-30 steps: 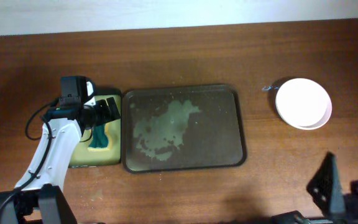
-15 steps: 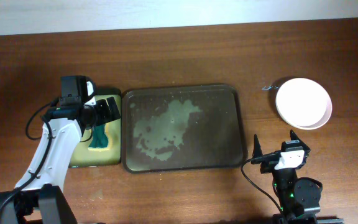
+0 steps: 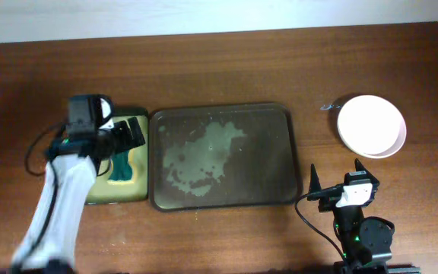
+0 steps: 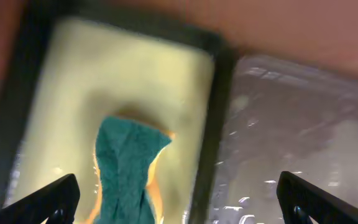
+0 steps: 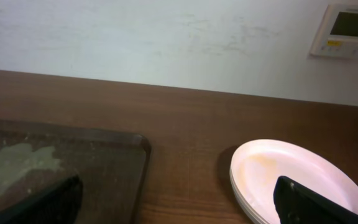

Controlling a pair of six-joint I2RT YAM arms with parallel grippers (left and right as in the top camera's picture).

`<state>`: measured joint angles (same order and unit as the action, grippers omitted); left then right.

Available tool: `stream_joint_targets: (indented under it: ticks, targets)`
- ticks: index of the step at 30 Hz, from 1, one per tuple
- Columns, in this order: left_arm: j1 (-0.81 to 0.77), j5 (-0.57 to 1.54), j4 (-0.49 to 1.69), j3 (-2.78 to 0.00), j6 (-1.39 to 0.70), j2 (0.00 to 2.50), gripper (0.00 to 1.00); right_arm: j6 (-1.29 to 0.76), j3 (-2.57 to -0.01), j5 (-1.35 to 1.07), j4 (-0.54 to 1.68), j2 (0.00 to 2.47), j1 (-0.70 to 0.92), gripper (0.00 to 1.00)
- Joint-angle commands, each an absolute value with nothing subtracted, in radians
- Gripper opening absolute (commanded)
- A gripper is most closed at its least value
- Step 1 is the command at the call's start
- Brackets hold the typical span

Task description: Clean dirty plates on tray and stack at the side

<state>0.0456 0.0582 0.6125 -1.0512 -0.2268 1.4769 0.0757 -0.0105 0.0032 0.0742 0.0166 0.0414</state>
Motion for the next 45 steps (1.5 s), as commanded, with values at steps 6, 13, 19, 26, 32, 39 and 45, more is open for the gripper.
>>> stream_joint_targets:
  ticks: [6, 13, 19, 26, 32, 39, 45]
  targets:
    - [0.049, -0.016, 0.570, -0.580, -0.215, 0.460, 1.00, 0.071, -0.006, 0.009, 0.081, 0.015, 0.034, 0.99]
    - [0.047, 0.057, -0.154, -0.218, -0.215, 0.019, 0.99, 0.071, -0.006, 0.009, 0.081, 0.015, 0.034, 0.98]
    - [0.046, 0.065, -0.223, -0.012, -0.215, 0.005, 0.99, 0.071, -0.006, 0.009, 0.081, 0.015, 0.034, 0.98]
    - [0.040, 0.031, 0.082, -0.009, -0.159, 0.005, 0.99, 0.071, -0.006, 0.009, 0.081, 0.015, 0.034, 0.98]
    - [0.014, 0.031, 0.082, -0.009, -0.159, 0.005, 0.99, 0.071, -0.006, 0.009, 0.081, 0.015, 0.034, 0.98]
    - [0.014, 0.030, 0.082, -0.009, -0.159, 0.005, 1.00, 0.071, -0.006, 0.009, 0.081, 0.015, 0.034, 0.98]
    - [0.014, 0.031, 0.082, -0.009, -0.159, 0.005, 0.99, 0.071, -0.006, 0.009, 0.081, 0.015, 0.034, 0.98]
